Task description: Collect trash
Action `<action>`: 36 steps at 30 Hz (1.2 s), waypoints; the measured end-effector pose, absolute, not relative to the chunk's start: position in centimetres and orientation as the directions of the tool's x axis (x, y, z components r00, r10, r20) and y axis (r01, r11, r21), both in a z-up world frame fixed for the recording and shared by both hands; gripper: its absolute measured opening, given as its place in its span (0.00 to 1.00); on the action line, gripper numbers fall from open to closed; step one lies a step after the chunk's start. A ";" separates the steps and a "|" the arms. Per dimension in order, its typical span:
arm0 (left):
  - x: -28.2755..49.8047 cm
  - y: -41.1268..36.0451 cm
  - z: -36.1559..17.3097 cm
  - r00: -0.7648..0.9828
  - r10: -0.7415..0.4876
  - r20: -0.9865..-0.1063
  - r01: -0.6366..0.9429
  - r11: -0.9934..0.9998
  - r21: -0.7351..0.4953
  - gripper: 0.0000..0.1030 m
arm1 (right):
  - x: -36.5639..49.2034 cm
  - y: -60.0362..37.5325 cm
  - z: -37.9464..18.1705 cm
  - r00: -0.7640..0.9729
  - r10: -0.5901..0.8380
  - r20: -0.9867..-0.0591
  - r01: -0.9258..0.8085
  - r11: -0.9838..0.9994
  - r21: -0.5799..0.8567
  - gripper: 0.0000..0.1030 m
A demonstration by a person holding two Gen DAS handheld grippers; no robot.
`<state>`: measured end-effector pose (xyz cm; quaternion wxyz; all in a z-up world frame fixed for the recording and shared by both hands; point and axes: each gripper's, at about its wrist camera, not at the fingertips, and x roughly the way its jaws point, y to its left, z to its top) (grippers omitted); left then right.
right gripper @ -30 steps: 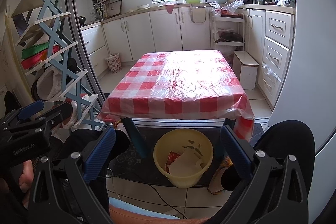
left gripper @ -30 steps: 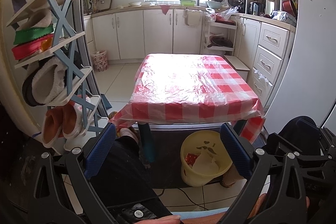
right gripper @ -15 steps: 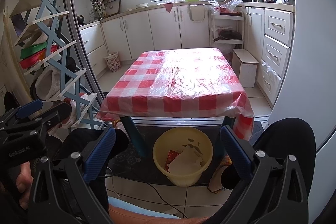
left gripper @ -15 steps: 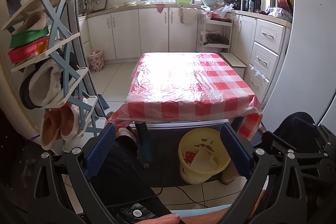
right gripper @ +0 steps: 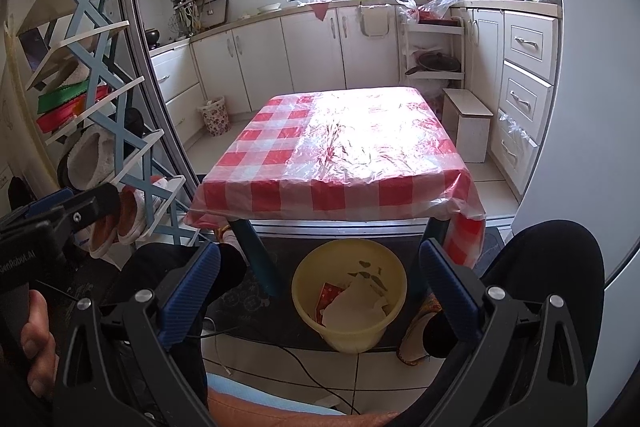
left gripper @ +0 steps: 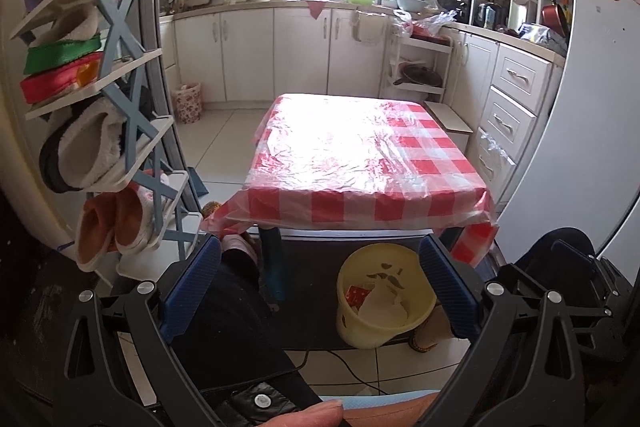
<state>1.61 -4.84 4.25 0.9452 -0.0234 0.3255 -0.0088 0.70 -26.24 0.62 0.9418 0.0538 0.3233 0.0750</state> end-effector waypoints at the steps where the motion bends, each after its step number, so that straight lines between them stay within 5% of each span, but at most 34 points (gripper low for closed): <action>1: 1.7 -4.8 4.3 0.785 -0.031 -0.619 0.002 0.999 -0.047 0.92 | 0.7 -26.3 0.6 0.779 0.176 -0.601 -0.107 0.983 0.150 0.93; 36: 2.4 -6.3 4.9 0.748 0.006 -0.664 0.013 1.000 0.024 0.92 | 0.9 -26.0 0.4 0.774 0.178 -0.607 -0.105 0.982 0.154 0.93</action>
